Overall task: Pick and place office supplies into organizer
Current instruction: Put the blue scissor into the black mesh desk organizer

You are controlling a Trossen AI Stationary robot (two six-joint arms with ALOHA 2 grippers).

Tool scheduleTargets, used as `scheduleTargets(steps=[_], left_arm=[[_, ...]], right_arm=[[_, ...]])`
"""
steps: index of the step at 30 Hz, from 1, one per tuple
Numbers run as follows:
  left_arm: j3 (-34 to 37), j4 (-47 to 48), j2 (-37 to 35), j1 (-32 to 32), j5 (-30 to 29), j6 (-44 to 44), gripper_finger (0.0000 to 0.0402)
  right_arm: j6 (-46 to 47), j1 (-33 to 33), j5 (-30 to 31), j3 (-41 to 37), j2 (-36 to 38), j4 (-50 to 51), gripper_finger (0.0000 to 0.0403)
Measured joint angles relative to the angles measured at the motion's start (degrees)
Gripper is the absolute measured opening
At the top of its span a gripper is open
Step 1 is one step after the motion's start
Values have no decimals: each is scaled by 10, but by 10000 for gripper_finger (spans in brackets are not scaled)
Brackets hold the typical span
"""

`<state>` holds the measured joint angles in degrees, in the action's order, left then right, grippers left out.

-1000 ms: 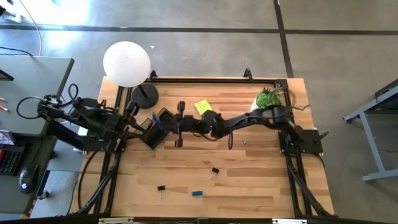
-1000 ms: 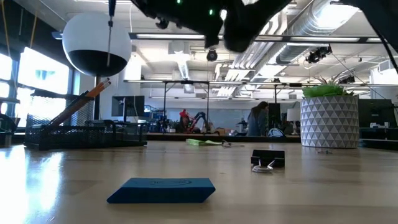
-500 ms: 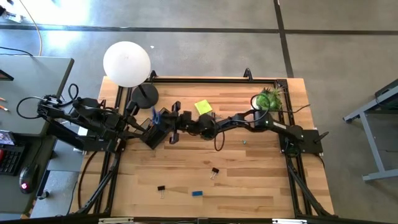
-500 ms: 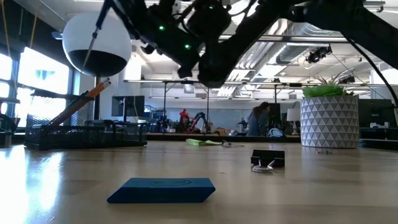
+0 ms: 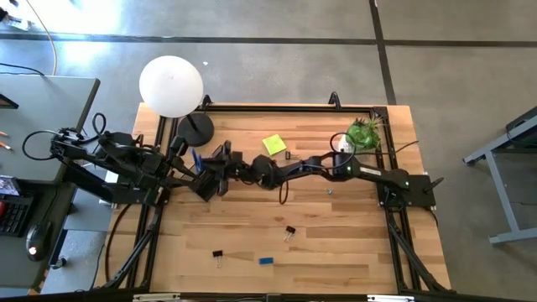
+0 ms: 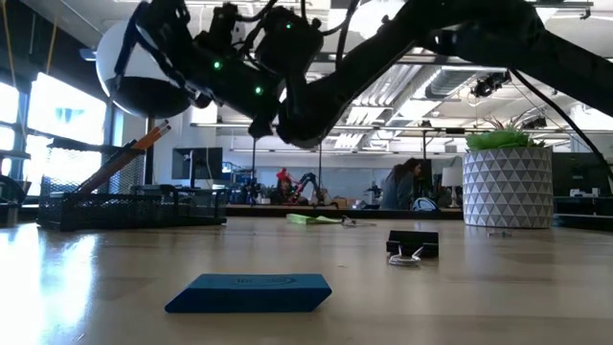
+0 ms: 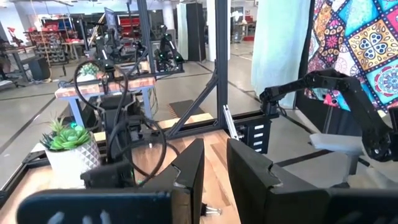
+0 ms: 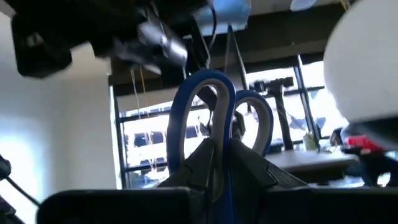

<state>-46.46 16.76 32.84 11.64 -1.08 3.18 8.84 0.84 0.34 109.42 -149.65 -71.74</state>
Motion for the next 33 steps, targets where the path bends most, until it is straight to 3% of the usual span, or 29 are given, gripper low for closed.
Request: scheduleTargets(steps=[14, 19, 33], left_arm=[[0, -2, 0, 0, 0, 0, 60], [0, -2, 0, 0, 0, 0, 60], [0, 2, 0, 0, 0, 0, 60]], right_arm=[[13, 8, 66, -1, -5, 108, 45], [17, 8, 64, -1, -5, 138, 61], [14, 6, 45, -1, 11, 133, 147]])
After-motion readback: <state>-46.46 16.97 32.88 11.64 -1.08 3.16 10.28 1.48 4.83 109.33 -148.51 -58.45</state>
